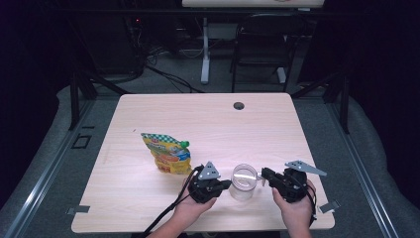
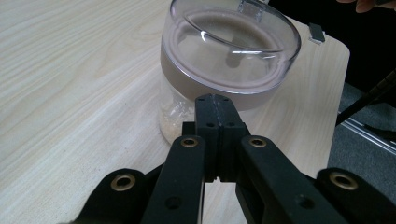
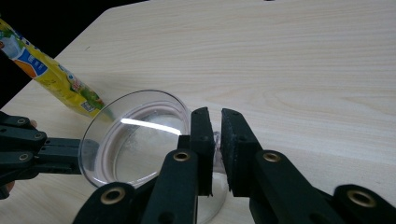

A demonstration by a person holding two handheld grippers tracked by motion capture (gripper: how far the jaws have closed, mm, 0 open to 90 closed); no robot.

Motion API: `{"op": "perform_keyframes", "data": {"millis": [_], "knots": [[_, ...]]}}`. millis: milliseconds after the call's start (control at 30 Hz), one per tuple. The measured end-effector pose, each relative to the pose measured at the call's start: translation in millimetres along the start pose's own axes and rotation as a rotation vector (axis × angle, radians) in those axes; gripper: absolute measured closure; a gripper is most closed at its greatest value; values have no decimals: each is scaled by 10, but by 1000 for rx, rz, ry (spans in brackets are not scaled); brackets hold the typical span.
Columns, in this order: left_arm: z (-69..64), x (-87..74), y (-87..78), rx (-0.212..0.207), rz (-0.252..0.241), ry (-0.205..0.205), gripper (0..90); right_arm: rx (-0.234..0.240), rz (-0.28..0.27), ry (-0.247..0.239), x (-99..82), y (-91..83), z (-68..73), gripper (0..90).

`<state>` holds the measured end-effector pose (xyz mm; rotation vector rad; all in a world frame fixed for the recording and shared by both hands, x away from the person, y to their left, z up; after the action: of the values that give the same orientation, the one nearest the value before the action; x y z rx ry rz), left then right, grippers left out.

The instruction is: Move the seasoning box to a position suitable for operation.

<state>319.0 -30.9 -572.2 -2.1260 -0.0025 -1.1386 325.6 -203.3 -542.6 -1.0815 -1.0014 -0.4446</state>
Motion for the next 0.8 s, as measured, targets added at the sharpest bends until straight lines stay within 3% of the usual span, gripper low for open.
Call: {"op": "perform_keyframes", "data": {"millis": [800], "knots": [[-47,62,-17,-13,-17,4,900,3,0,10,-7,-7,1,820]]}}
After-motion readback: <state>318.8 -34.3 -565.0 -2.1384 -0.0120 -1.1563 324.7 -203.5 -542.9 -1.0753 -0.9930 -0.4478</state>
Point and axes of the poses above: each handheld gripper's, and its own axes: y roughly forward along the jaws, x roughly out of its top, z roughly to its left, the point moved 8 cm from there along y, roughly forward along the jaws, and after that the axes turned 14 degrees about -y, right-handed, at the moved point
